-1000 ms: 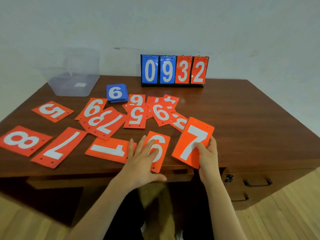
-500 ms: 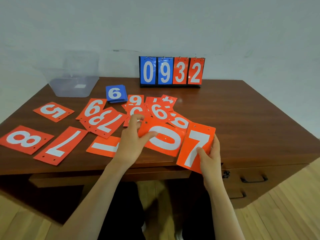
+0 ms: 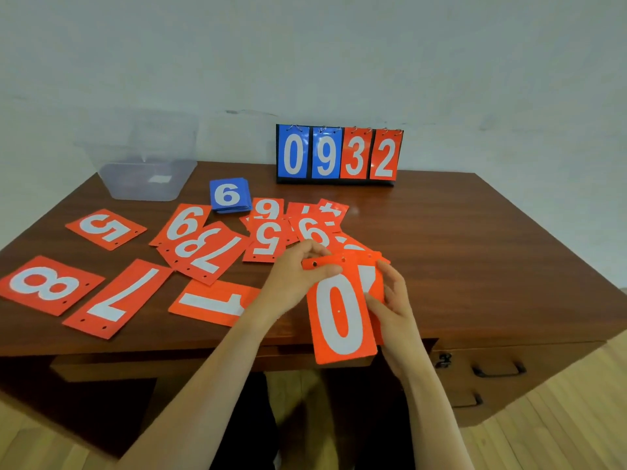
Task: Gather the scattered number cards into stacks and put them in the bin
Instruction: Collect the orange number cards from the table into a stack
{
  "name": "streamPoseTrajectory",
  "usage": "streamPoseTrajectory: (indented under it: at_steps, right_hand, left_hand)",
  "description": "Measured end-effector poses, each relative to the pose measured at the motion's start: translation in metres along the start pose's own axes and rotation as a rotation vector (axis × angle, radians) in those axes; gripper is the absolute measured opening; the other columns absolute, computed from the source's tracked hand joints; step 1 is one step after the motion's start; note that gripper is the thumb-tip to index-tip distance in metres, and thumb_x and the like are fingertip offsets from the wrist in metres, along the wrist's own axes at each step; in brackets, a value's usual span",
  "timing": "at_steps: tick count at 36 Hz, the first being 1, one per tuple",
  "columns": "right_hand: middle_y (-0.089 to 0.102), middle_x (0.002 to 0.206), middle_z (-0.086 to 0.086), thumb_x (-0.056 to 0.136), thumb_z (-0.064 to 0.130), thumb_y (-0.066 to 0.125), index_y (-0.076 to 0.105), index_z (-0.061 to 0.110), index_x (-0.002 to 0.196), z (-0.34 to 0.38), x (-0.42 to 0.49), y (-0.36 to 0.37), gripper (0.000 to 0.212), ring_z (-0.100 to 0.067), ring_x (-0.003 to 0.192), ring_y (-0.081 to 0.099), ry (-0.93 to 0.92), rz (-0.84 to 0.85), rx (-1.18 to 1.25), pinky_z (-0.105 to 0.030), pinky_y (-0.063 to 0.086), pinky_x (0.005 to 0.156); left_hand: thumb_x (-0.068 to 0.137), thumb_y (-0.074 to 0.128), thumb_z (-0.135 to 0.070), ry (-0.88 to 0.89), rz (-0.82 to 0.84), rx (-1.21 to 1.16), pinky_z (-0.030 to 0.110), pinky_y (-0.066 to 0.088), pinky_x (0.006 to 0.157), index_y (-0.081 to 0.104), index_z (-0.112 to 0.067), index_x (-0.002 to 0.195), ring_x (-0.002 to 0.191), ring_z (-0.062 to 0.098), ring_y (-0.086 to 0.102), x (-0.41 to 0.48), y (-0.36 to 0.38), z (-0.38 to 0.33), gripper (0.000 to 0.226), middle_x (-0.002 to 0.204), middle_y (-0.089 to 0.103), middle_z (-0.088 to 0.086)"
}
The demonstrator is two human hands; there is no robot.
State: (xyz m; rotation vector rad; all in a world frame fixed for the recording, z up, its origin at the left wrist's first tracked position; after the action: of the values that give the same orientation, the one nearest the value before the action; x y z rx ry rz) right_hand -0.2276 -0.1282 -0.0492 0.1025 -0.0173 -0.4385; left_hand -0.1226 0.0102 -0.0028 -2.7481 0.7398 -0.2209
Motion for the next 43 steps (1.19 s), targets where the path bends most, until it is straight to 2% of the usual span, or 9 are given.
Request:
streamPoseTrajectory:
  at_steps: [2, 5, 9, 14, 20, 28, 35, 38, 43]
  right_hand:
    - [0.06, 0.118, 0.012, 0.095, 0.024, 0.051, 0.043, 0.034, 0.128, 0.003, 0.001, 0.004, 0.035, -0.014, 0.099, 0.067, 0.011, -0.011, 0.003, -0.029, 0.058, 0.072]
    - [0.063, 0.112, 0.012, 0.098, 0.031, 0.045, 0.049, 0.036, 0.121, 0.005, 0.003, 0.008, 0.024, -0.016, 0.095, 0.068, 0.047, -0.044, 0.025, -0.028, 0.058, 0.071]
    - [0.062, 0.113, 0.012, 0.091, 0.028, 0.058, 0.046, 0.035, 0.125, 0.003, 0.004, 0.014, 0.037, -0.014, 0.094, 0.068, 0.041, -0.027, -0.018, -0.025, 0.057, 0.068]
    - [0.054, 0.119, 0.019, 0.092, 0.024, 0.058, 0.036, 0.039, 0.133, -0.002, 0.012, 0.02, 0.049, -0.01, 0.1, 0.064, -0.004, -0.006, -0.059, -0.026, 0.058, 0.074]
    - [0.044, 0.132, 0.016, 0.095, 0.03, 0.051, 0.027, 0.04, 0.141, -0.005, 0.027, 0.029, 0.053, -0.013, 0.117, 0.054, -0.041, -0.02, -0.163, -0.039, 0.052, 0.094]
    - [0.047, 0.13, 0.013, 0.097, 0.023, 0.052, 0.032, 0.041, 0.138, -0.016, 0.029, 0.044, 0.049, -0.013, 0.111, 0.057, 0.023, -0.058, -0.08, -0.034, 0.056, 0.086]
    - [0.047, 0.128, 0.014, 0.095, 0.025, 0.054, 0.034, 0.04, 0.136, -0.017, 0.023, 0.041, 0.048, -0.012, 0.109, 0.058, 0.016, -0.075, -0.095, -0.034, 0.056, 0.087]
    - [0.048, 0.13, 0.012, 0.095, 0.027, 0.055, 0.034, 0.042, 0.134, -0.016, 0.021, 0.031, 0.046, -0.014, 0.11, 0.058, 0.017, -0.102, -0.114, -0.035, 0.056, 0.085]
    - [0.048, 0.131, 0.009, 0.095, 0.025, 0.055, 0.034, 0.035, 0.137, -0.015, 0.017, 0.015, 0.048, -0.014, 0.108, 0.057, -0.013, -0.146, -0.143, -0.024, 0.055, 0.077]
  left_hand:
    - [0.082, 0.069, -0.032, 0.04, -0.035, 0.063, 0.014, 0.047, 0.068, 0.057, -0.025, 0.094, 0.084, 0.002, 0.06, 0.005, 0.004, 0.0, 0.018, 0.094, 0.06, -0.014]
    - [0.08, 0.071, -0.034, 0.102, -0.114, 0.168, 0.021, 0.047, 0.082, 0.058, -0.024, 0.093, 0.093, 0.006, 0.056, 0.012, 0.009, 0.003, 0.021, 0.099, 0.058, -0.011]
    - [0.078, 0.072, -0.036, 0.13, -0.171, 0.26, 0.03, 0.043, 0.093, 0.062, -0.025, 0.095, 0.106, 0.011, 0.049, 0.019, 0.012, 0.01, 0.023, 0.107, 0.057, -0.008]
    - [0.083, 0.067, -0.04, 0.026, -0.22, 0.3, 0.035, 0.042, 0.102, 0.052, -0.024, 0.118, 0.119, 0.014, 0.043, 0.008, -0.003, 0.021, 0.042, 0.126, 0.047, -0.004]
    - [0.085, 0.059, -0.048, -0.134, 0.004, 0.643, 0.032, 0.034, 0.106, 0.05, -0.027, 0.129, 0.13, 0.011, 0.035, -0.036, -0.048, 0.049, 0.049, 0.139, 0.041, -0.008]
    - [0.085, 0.055, -0.055, -0.179, 0.224, 0.914, 0.041, 0.002, 0.117, 0.018, -0.036, 0.148, 0.145, 0.01, 0.003, -0.069, -0.067, 0.075, 0.075, 0.157, 0.009, -0.013]
    - [0.092, 0.058, -0.025, -0.026, 0.217, 0.903, 0.032, 0.02, 0.115, 0.025, -0.032, 0.147, 0.144, 0.013, 0.015, -0.072, -0.048, 0.071, 0.064, 0.156, 0.014, -0.013]
    - [0.092, 0.057, -0.026, -0.015, 0.211, 0.846, 0.028, 0.022, 0.114, 0.036, -0.03, 0.143, 0.142, 0.009, 0.022, -0.071, -0.045, 0.067, 0.055, 0.152, 0.025, -0.016]
    - [0.095, 0.05, -0.033, 0.066, 0.171, 0.834, 0.023, 0.029, 0.109, 0.055, -0.03, 0.129, 0.131, 0.005, 0.04, -0.068, -0.048, 0.064, 0.035, 0.14, 0.047, -0.016]
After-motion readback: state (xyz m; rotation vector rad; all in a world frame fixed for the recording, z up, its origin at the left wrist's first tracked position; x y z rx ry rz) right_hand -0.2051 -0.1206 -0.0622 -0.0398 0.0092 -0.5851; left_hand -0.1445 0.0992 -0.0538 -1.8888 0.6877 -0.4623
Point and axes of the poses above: each hand's wrist, its own x-axis towards the middle knuckle, its own y-axis out of the palm, z = x × y, the point moved 2 cm from there along x, towards the middle knuckle
